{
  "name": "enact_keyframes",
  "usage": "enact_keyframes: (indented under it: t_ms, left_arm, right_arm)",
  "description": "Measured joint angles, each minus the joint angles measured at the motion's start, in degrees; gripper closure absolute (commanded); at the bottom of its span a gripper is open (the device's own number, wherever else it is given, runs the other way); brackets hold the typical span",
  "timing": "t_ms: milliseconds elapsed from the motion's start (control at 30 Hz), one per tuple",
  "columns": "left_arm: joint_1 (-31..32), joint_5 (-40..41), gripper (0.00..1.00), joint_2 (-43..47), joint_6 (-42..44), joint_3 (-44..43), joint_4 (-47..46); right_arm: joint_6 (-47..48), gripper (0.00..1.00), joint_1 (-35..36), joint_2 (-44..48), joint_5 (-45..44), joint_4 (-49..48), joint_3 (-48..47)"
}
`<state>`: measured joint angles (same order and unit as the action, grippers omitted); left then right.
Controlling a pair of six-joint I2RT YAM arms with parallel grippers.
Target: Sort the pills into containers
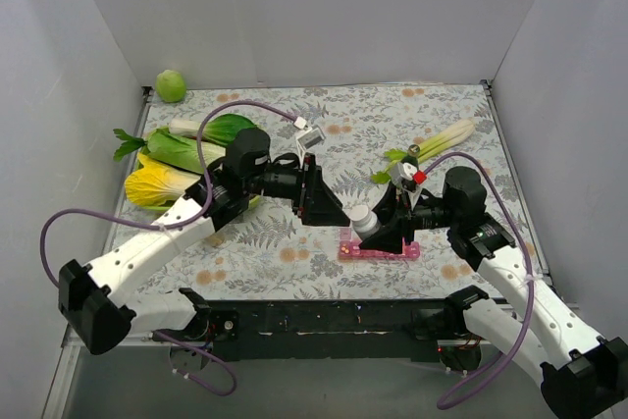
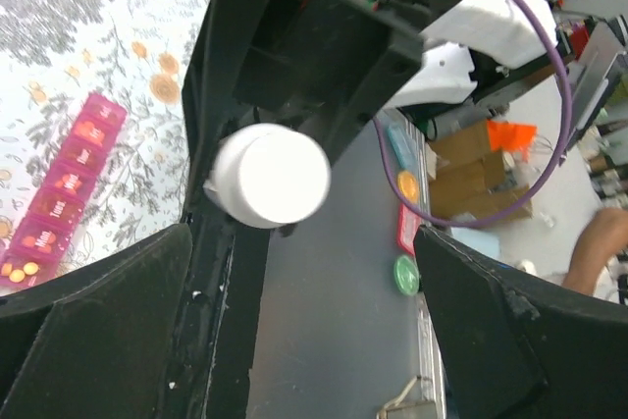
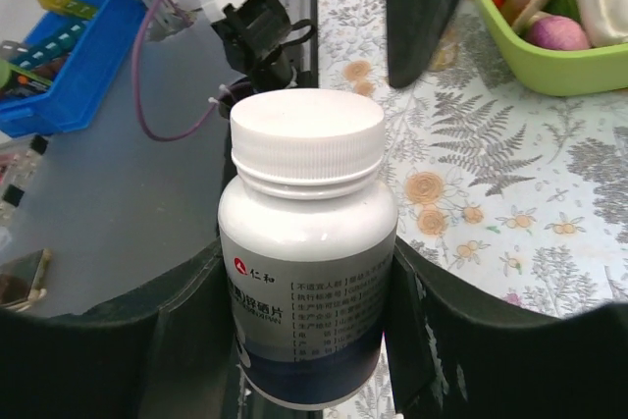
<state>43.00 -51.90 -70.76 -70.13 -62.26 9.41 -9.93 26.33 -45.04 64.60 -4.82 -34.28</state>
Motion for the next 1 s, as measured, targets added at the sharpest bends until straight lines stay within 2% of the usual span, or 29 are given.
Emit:
enact_keyframes:
  t_ms: [233,367,500,600,833,1000]
  left_arm:
    - [0.02,11.78,0.02,10.10,-4.90,1.62,1.77]
    - [1.95,20.63,0.02,8.72,-7.43,0.61,3.69]
    - [8.35,29.92,0.02,2.16,-7.02,-2.75,7.04]
    - [11.47,34.01,0.02,-1.33,-6.16,-4.00,8.59]
    - [12.50,39.47,0.13,-3.89,-4.66,-5.84,10.78]
    - [12.52,41.51,0.17,-3.96,-4.42,-6.19,10.97]
  right_arm:
    - [18.01,0.99,0.00,-0.04,-7.74,15.45,-4.98]
    - [23.50,0.99,0.00,-1.03,-11.74,19.58,-6.88]
    - [25.70,0.99,0.00,-2.12,-13.99,21.88,-7.19]
    - [26.47,0.99,0.00,-2.32,-14.80,22.49,-7.19]
    - [26.64,0.99,0.02,-2.32,-15.17,22.95,-7.19]
    - [26.64,0.99,0.02,-2.32,-15.15,22.95,-7.19]
